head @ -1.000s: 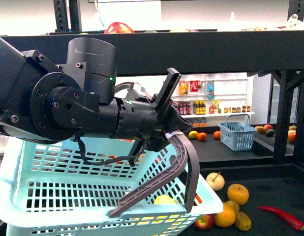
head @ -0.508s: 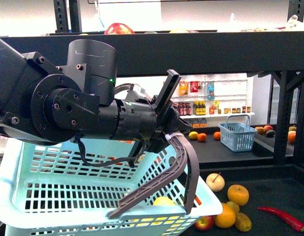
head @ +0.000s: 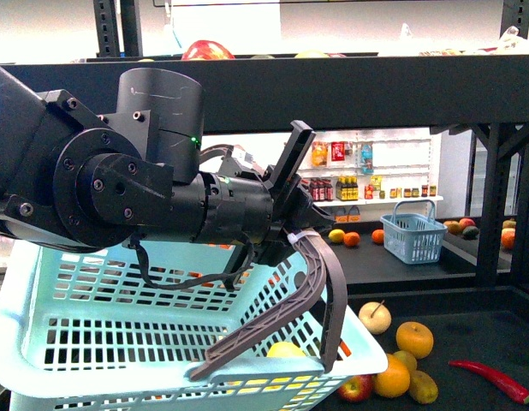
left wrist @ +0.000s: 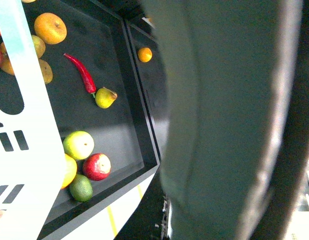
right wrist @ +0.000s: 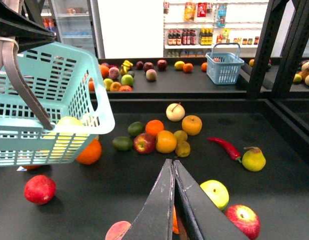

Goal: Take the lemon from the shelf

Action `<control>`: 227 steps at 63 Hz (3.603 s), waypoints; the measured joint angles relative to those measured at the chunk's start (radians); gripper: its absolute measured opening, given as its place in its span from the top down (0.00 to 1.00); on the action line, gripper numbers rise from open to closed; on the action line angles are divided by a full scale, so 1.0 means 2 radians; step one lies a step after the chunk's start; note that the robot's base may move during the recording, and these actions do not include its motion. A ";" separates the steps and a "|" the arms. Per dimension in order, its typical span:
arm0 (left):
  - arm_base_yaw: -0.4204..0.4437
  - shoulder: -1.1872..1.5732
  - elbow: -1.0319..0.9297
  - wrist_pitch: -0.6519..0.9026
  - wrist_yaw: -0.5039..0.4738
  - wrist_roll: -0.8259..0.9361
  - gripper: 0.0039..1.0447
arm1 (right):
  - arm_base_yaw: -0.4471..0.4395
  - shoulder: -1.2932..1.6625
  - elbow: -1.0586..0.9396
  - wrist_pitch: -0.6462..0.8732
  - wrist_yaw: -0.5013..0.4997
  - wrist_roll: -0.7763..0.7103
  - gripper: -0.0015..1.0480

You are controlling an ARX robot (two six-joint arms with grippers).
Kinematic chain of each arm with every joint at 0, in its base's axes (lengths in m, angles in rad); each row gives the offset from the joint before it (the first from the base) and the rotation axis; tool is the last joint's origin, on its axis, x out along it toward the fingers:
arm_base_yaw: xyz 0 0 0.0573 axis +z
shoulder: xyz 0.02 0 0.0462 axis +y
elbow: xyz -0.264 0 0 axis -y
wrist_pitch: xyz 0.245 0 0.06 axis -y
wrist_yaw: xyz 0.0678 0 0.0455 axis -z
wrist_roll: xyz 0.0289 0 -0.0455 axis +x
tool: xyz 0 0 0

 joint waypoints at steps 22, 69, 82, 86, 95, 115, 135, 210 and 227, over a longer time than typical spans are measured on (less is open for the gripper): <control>0.000 0.000 0.000 0.000 -0.001 0.000 0.94 | 0.000 -0.100 0.000 -0.101 0.000 0.000 0.97; 0.000 0.000 0.000 0.000 0.000 -0.001 0.94 | 0.000 -0.100 0.000 -0.102 0.000 0.000 0.06; -0.004 0.000 0.000 0.025 -0.089 -0.039 0.94 | 0.000 -0.100 0.000 -0.102 0.000 0.000 0.07; -0.004 0.000 0.000 0.043 -0.140 -0.065 0.94 | 0.000 -0.100 0.000 -0.102 0.000 -0.001 0.07; 0.020 0.000 0.000 0.080 -0.181 -0.099 0.95 | 0.000 -0.100 0.000 -0.102 0.000 0.000 0.07; 0.134 -0.008 -0.020 0.174 -0.249 -0.213 0.95 | 0.000 -0.100 0.000 -0.102 0.000 0.000 0.07; 0.249 -0.013 -0.064 0.229 -0.225 -0.260 0.95 | 0.000 -0.100 0.000 -0.102 0.000 0.000 0.07; 0.445 0.073 -0.127 0.449 -0.087 -0.323 0.70 | 0.000 -0.100 0.000 -0.102 0.000 0.000 0.07; 0.450 0.044 -0.145 0.364 -0.087 -0.275 0.24 | 0.000 -0.100 0.000 -0.102 0.000 0.000 0.07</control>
